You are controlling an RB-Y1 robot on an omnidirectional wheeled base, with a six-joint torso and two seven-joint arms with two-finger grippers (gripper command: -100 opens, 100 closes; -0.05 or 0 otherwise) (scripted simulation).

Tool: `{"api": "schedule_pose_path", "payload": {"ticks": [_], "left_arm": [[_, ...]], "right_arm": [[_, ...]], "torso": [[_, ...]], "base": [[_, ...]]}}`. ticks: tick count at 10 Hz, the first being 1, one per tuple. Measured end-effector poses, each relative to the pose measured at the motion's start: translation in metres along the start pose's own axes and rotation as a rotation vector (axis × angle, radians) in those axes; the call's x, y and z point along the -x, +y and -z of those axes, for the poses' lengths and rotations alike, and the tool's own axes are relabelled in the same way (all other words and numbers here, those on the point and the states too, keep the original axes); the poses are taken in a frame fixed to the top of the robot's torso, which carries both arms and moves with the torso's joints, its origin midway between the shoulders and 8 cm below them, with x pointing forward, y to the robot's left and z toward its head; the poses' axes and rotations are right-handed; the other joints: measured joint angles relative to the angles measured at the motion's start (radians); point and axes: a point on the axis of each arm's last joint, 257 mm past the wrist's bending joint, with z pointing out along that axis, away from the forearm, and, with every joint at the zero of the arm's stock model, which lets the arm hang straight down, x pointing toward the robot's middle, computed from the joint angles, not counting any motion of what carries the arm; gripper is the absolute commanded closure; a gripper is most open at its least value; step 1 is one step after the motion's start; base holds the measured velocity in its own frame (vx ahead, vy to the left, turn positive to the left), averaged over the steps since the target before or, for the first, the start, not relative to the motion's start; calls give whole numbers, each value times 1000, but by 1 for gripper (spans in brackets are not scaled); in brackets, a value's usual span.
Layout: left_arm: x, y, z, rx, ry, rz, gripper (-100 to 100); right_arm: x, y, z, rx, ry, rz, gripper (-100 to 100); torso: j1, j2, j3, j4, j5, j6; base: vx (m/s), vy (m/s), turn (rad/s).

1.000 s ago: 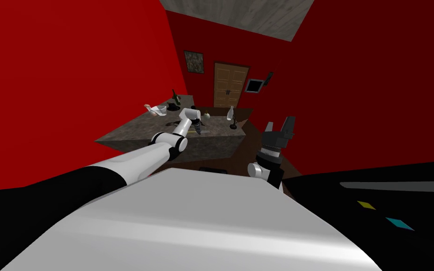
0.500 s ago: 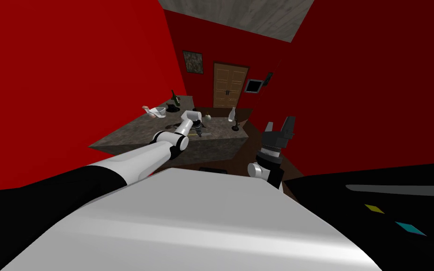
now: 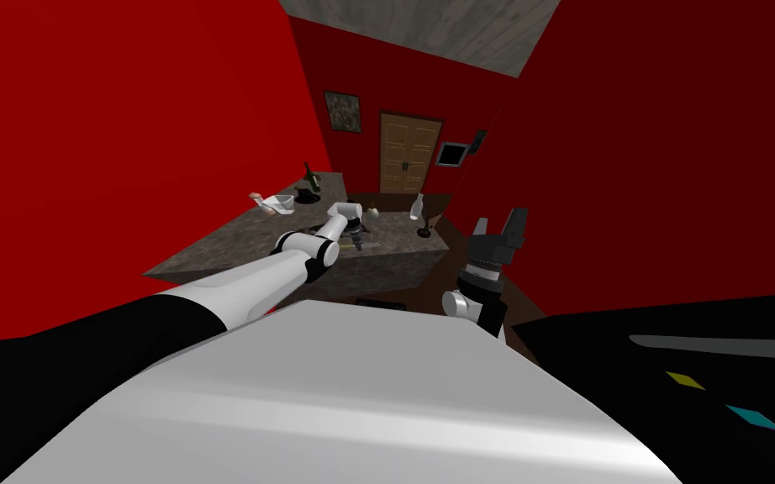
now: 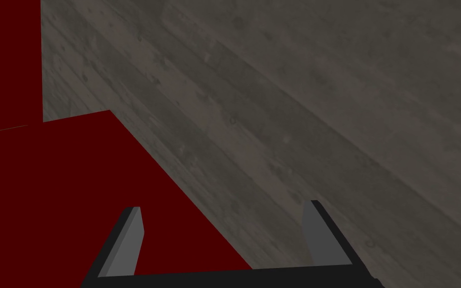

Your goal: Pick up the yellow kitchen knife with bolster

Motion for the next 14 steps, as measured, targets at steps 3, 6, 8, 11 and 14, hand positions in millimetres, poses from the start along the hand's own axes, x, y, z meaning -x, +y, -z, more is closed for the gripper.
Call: {"api": "schedule_pose_path", "payload": {"ticks": [3, 6, 8, 11, 14], "left_arm": [[-3, 16, -6, 57, 1, 1, -100], [-3, 19, -14, 59, 0, 1, -100], [0, 22, -25, 58, 0, 1, -100], [0, 21, -25, 55, 1, 2, 100], [-1, 21, -25, 55, 1, 1, 0]], "right_arm": [[0, 0, 0, 0, 0, 0, 0], [0, 0, 0, 0, 0, 0, 0], [0, 0, 0, 0, 0, 0, 0], [0, 0, 0, 0, 0, 0, 0], [0, 0, 0, 0, 0, 0, 0]], "torso": [[-3, 6, 3, 1, -1, 0], [-7, 7, 4, 2, -1, 0], [-7, 7, 4, 2, -2, 0], [-6, 8, 4, 1, -1, 1], [-6, 6, 3, 1, -1, 0]], "base": [[25, 34, -9], [10, -8, -6], [9, -8, -1], [0, 0, 0], [0, 0, 0]]}}
